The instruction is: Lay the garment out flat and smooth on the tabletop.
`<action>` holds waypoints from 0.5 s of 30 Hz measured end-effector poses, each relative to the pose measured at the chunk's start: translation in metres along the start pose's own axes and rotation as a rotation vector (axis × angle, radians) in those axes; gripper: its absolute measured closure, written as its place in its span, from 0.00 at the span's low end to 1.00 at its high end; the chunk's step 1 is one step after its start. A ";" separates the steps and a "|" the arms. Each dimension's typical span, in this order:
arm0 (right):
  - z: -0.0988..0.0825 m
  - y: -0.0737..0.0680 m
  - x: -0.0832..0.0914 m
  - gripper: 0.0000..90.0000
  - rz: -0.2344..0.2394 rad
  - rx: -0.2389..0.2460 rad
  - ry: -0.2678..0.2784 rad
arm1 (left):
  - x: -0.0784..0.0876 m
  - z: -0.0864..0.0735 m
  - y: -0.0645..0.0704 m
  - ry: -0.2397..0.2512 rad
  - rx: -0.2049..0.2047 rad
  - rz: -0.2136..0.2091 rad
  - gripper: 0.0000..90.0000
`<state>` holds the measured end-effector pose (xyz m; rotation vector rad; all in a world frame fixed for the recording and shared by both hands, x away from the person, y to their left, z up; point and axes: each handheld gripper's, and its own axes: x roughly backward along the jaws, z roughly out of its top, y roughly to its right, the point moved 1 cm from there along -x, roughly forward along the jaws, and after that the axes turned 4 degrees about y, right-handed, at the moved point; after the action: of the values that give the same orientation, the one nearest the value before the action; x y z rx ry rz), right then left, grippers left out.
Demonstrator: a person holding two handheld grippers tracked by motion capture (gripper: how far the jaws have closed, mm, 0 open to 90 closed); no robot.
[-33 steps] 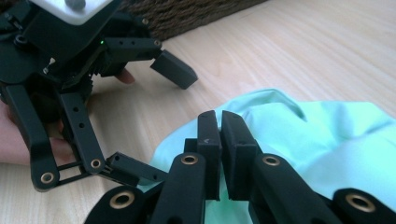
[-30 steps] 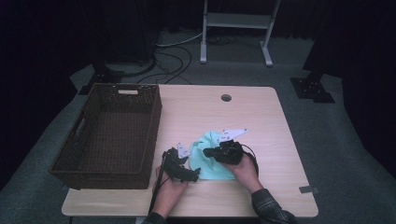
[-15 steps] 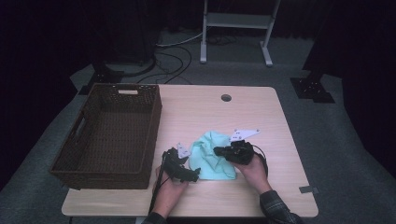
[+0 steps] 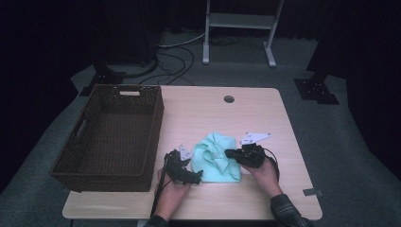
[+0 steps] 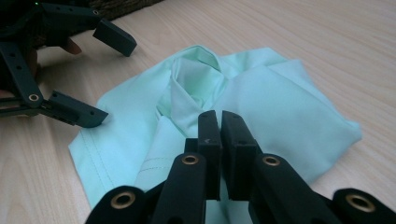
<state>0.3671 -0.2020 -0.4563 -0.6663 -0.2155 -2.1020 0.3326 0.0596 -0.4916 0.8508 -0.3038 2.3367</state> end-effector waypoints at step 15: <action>-0.014 0.013 0.008 0.96 -0.048 -0.004 -0.017 | 0.000 0.000 0.000 -0.002 -0.002 0.000 0.00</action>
<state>0.3685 -0.2206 -0.4644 -0.6881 -0.2394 -2.1437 0.3326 0.0597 -0.4916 0.8518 -0.3065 2.3356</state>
